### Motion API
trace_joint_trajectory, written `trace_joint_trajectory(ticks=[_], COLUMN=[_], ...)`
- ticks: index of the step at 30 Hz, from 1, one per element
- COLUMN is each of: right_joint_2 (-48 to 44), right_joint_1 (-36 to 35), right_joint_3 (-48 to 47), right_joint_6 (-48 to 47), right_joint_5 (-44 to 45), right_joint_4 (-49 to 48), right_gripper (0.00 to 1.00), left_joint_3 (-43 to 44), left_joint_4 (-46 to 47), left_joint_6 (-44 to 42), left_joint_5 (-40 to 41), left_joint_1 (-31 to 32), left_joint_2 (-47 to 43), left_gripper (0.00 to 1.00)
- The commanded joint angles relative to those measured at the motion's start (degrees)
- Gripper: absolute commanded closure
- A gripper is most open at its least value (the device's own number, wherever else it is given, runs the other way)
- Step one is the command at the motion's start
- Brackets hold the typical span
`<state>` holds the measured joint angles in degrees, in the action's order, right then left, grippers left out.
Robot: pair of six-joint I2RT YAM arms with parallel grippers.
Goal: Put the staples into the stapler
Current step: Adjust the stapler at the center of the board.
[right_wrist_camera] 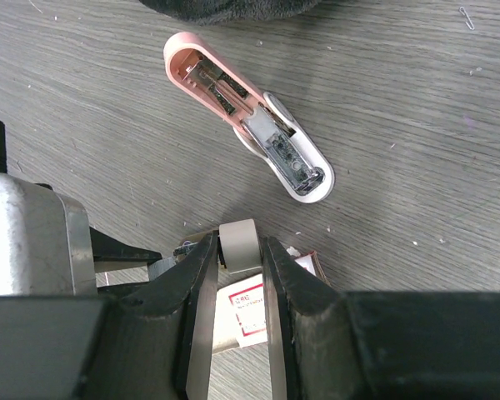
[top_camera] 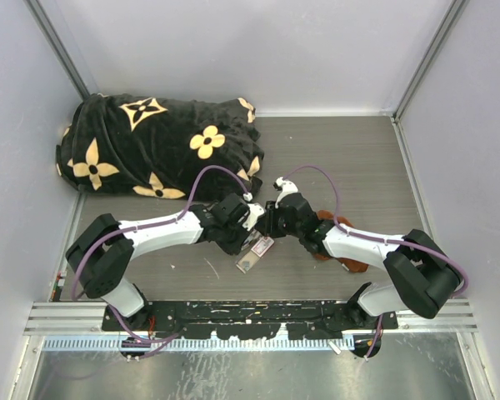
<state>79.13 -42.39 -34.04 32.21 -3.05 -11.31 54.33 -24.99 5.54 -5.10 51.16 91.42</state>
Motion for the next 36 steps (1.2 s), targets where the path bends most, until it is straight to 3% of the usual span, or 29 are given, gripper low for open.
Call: trace_joint_trajectory(ticks=[1, 20, 36], right_joint_2=[-0.47, 0.05, 0.01], right_joint_1=[-1.69, -1.97, -2.00], right_joint_3=[-0.67, 0.71, 1.30], right_joint_6=[-0.72, 0.77, 1.38], right_joint_5=[-3.47, -5.68, -6.42], right_joint_4=[-4.37, -6.72, -7.50], right_gripper=[0.84, 0.84, 0.84], left_joint_3=[3.12, 6.03, 4.22], left_joint_4=[0.56, 1.28, 6.91], left_joint_6=[1.39, 2.27, 1.82], left_joint_5=[-0.76, -2.49, -1.47], left_joint_1=[0.09, -0.75, -1.20], left_joint_2=[1.35, 2.97, -0.64], left_gripper=[0.86, 0.87, 0.86])
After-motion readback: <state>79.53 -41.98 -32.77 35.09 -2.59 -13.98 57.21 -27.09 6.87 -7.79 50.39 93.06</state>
